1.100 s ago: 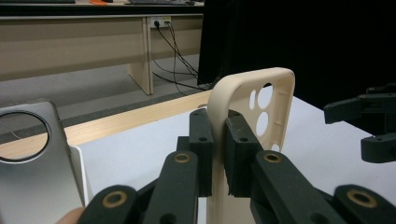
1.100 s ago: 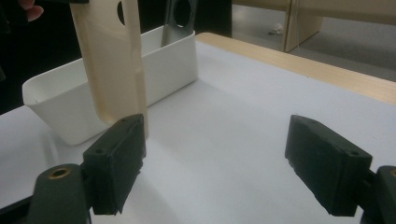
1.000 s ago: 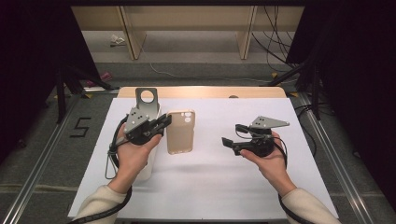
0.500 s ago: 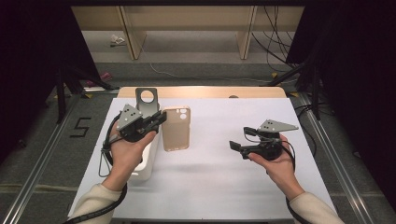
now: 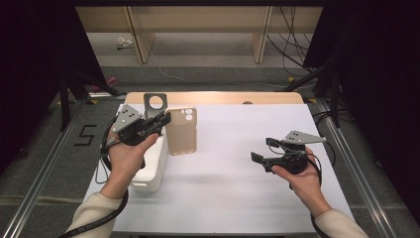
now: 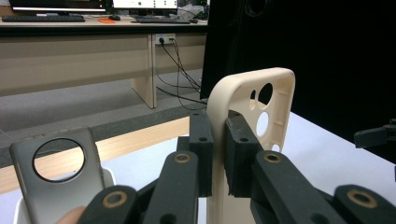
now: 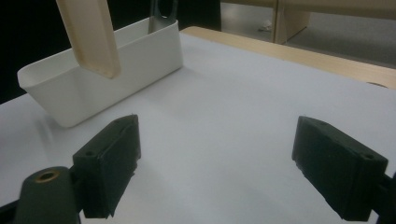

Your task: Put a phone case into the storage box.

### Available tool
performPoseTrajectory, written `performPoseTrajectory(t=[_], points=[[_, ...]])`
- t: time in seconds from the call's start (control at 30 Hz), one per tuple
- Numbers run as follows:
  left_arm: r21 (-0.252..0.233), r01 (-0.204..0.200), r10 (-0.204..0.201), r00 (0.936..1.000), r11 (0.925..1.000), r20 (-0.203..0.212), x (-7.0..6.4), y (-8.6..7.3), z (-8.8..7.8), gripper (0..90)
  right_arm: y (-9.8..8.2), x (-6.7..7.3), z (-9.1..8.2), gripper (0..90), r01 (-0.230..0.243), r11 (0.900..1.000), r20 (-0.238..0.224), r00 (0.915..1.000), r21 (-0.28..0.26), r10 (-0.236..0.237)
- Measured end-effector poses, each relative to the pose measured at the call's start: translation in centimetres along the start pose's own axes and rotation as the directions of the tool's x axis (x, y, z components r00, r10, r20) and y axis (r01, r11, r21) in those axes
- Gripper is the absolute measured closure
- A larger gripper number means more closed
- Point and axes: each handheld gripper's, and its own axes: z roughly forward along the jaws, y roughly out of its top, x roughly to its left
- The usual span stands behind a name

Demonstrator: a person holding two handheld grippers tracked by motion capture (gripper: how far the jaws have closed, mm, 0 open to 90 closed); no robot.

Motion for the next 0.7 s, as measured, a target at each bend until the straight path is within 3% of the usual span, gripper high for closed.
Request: performPoseTrajectory(t=[0.7], points=[[-0.015, -0.003, 0.002, 0.9997, 0.9999, -0.023, 2.5, 1.8, -1.0, 82.8, -0.6, -0.1, -0.9, 16.3, -0.008, 1.0, 0.011, 0.9999, 0.004, 0.008]])
